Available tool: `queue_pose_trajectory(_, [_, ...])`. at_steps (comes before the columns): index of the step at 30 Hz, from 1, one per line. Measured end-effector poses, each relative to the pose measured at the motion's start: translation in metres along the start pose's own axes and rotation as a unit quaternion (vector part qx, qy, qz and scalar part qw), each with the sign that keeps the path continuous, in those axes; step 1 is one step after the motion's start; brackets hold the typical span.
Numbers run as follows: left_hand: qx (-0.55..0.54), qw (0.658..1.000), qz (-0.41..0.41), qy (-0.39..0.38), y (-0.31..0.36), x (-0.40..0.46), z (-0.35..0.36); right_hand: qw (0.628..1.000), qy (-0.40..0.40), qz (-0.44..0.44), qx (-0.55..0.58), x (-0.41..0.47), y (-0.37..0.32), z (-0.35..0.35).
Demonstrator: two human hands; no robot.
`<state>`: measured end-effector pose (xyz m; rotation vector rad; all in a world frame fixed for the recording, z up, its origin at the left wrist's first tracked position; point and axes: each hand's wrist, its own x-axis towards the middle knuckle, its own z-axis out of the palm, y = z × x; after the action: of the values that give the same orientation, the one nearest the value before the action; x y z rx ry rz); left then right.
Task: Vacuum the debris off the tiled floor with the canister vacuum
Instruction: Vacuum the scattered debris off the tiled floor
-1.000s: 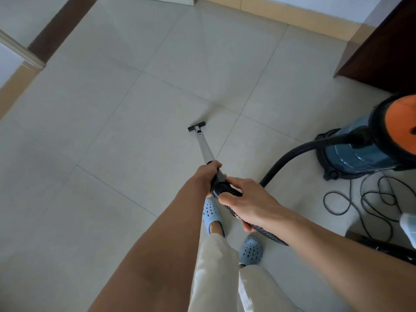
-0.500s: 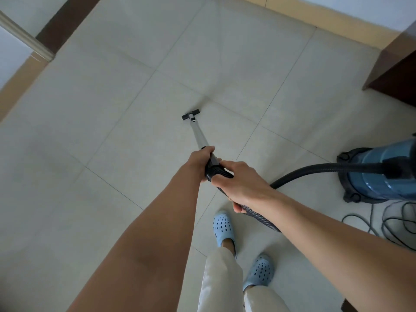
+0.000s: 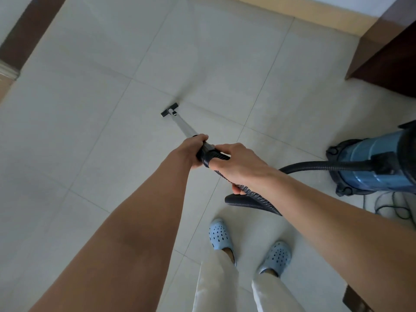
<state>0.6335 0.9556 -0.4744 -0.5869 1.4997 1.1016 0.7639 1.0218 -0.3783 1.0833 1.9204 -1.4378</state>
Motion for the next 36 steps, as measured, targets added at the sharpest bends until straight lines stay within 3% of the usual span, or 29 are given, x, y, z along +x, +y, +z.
queue_pose_trajectory(9, [0.019, 1.0, 0.016, -0.006, -0.002, -0.003, 0.067, 1.0, 0.01, -0.002, 0.02, -0.003, 0.032, -0.055])
queue_pose_trajectory(18, [0.07, 0.997, 0.007, -0.013, -0.046, -0.008, 0.187, 0.998, 0.037, 0.01, 0.046, -0.038, 0.128, -0.123])
queue_pose_trajectory(28, [0.205, 0.977, 0.02, -0.055, -0.089, -0.007, 0.334, 0.987, 0.11, 0.023, 0.117, -0.072, 0.235, -0.191])
queue_pose_trajectory(36, [0.28, 0.957, 0.016, -0.073, -0.108, 0.001, 0.408, 0.966, 0.157, 0.032, 0.203, -0.076, 0.29, -0.216])
